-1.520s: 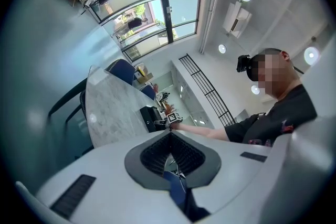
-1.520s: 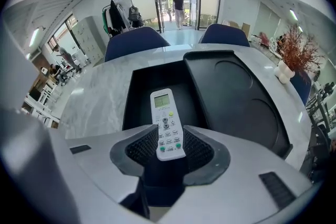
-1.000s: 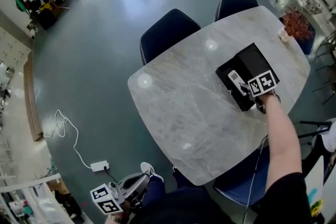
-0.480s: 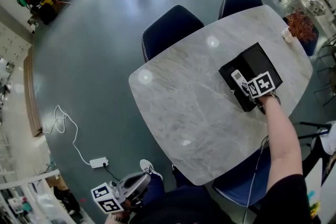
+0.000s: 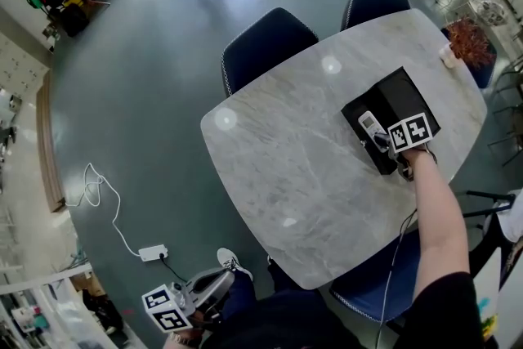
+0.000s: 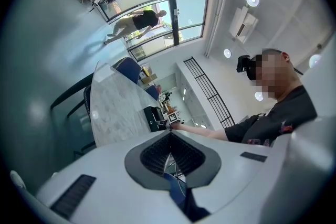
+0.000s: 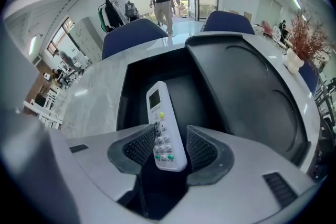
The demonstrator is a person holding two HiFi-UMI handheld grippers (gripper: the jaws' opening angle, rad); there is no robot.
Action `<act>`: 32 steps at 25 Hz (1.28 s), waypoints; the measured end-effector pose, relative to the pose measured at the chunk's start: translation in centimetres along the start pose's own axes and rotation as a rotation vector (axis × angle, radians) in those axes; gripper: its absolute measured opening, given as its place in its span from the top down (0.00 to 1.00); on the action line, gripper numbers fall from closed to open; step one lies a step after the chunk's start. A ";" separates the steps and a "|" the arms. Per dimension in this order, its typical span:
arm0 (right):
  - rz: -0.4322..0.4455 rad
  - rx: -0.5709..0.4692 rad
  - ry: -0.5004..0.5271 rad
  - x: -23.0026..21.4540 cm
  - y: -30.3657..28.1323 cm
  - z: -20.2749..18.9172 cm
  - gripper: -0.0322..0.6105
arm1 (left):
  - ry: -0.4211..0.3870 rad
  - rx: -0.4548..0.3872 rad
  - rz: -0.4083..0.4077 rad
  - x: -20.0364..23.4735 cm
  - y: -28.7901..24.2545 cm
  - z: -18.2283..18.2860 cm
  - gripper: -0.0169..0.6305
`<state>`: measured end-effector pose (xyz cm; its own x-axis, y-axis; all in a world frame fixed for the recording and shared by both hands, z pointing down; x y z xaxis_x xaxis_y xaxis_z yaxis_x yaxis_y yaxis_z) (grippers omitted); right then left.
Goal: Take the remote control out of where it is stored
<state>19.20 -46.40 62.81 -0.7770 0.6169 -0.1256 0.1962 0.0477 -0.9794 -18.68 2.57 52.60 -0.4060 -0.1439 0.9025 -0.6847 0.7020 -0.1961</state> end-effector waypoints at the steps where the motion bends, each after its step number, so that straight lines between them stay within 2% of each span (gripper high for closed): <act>1: 0.005 0.003 0.007 0.0 0.0 0.1 0.68 | 0.001 0.001 0.001 0.0 0.0 0.0 0.97; 7: 0.077 0.028 0.083 1.1 -0.5 0.7 0.68 | 0.004 0.020 -0.002 0.1 -0.4 0.1 0.96; 15: 0.135 0.040 0.125 1.6 -1.1 1.0 0.68 | 0.012 0.027 0.000 0.4 -0.9 0.1 0.96; 17: 0.176 0.041 0.095 1.3 -1.2 0.9 0.68 | 0.010 0.029 -0.003 0.3 -1.0 0.2 0.97; 22: 0.326 0.012 -0.069 0.3 -1.6 0.6 0.69 | 0.011 0.037 0.002 0.3 -1.0 0.4 0.96; 26: 0.374 -0.003 -0.066 0.4 -1.7 0.7 0.74 | 0.016 0.042 0.007 0.4 -1.0 0.5 0.97; 32: 0.365 -0.002 -0.028 0.7 -1.6 0.8 0.74 | 0.017 0.062 0.005 0.4 -1.5 0.5 0.96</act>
<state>17.87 -46.69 64.19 -0.6718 0.5717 -0.4710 0.4649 -0.1696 -0.8690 -18.16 1.13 53.04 -0.3996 -0.1286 0.9076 -0.7192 0.6579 -0.2234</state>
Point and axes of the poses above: the fingertips, and each gripper's own axes: y backward along the fingers, x to its left, z out of its top, the point moved 9 cm from there along y, backward along the fingers, and after that the axes turned 10 degrees about x, right-handed, at the moved point
